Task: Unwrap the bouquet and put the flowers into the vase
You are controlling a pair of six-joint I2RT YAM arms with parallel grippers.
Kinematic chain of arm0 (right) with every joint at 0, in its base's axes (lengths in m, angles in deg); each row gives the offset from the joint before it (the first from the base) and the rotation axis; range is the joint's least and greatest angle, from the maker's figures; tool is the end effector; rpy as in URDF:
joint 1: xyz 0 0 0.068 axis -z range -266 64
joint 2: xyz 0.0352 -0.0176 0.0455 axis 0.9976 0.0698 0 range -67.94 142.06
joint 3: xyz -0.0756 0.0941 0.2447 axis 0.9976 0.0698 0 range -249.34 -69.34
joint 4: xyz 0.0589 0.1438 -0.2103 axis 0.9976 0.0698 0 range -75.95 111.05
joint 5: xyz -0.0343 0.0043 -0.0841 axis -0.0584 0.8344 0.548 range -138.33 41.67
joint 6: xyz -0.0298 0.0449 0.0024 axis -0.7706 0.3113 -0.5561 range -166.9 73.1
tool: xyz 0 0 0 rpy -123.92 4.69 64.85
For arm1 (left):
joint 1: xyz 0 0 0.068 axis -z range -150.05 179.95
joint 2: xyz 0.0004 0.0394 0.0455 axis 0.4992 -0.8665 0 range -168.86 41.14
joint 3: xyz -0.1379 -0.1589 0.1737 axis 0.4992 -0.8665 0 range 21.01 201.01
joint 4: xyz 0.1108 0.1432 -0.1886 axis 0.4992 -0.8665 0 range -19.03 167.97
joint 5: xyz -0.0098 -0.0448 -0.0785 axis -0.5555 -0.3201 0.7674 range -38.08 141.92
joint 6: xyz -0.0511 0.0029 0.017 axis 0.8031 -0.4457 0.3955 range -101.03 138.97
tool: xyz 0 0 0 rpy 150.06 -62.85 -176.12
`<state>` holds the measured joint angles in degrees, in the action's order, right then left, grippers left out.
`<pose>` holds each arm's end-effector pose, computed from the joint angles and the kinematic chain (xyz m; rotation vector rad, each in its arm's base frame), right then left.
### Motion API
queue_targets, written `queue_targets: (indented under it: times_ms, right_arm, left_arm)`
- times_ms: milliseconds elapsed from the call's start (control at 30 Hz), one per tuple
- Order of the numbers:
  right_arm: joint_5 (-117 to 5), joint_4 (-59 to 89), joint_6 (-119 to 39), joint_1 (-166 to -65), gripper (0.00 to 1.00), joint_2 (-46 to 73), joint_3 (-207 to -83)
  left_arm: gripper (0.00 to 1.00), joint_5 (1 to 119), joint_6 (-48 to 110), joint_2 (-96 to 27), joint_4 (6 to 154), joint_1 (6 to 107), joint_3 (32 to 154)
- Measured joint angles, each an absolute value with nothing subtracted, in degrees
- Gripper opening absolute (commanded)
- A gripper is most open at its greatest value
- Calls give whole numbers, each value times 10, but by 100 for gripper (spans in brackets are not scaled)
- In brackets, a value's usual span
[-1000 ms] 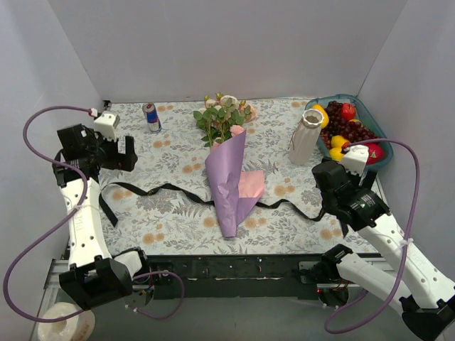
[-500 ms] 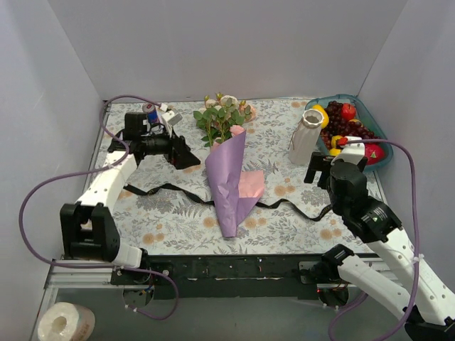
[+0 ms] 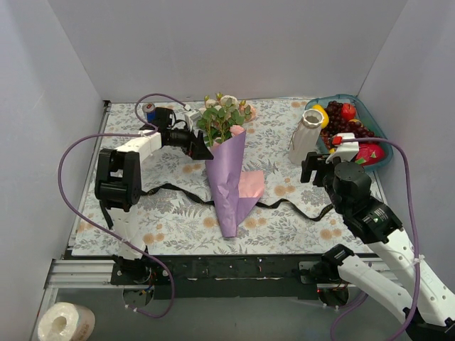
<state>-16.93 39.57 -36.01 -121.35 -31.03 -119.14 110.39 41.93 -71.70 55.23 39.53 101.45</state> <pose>0.1219 0.0637 0.3623 0.0139 1.7595 0.0960 0.4036 -0.0990 0.2001 0.1412 2.4655 -1.5208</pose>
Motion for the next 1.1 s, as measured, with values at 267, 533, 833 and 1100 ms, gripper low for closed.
queue_targets:
  times_ms: [267,533,833,1100]
  right_arm:
    - [-200,377,-366,-1213,79,-294,-1191]
    - [-213,369,-366,-1213,78,-290,-1191]
    - [-229,364,-366,-1213,77,-297,-1191]
    - [-255,363,-366,-1213,77,-297,-1191]
  left_arm:
    - [25,1107,410,-742,552,403,1028]
    - [0,1120,369,-784,490,418,1083]
    - [28,1141,339,-784,401,421,1156]
    - [61,1162,291,-778,336,417,1178]
